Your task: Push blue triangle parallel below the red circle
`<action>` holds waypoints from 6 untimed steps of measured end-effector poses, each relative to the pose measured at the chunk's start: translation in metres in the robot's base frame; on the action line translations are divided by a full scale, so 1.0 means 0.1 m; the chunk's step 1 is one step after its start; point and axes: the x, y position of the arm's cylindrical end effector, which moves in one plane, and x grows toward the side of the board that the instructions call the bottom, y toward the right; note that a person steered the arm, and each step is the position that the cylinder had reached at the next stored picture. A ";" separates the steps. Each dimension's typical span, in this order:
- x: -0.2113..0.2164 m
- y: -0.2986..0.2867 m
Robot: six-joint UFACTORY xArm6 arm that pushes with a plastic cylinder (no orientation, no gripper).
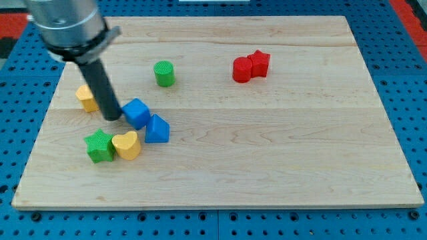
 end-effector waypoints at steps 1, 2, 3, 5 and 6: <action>0.08 0.36; 0.14 0.29; 0.25 -0.07; 0.32 0.86; 0.32 1.67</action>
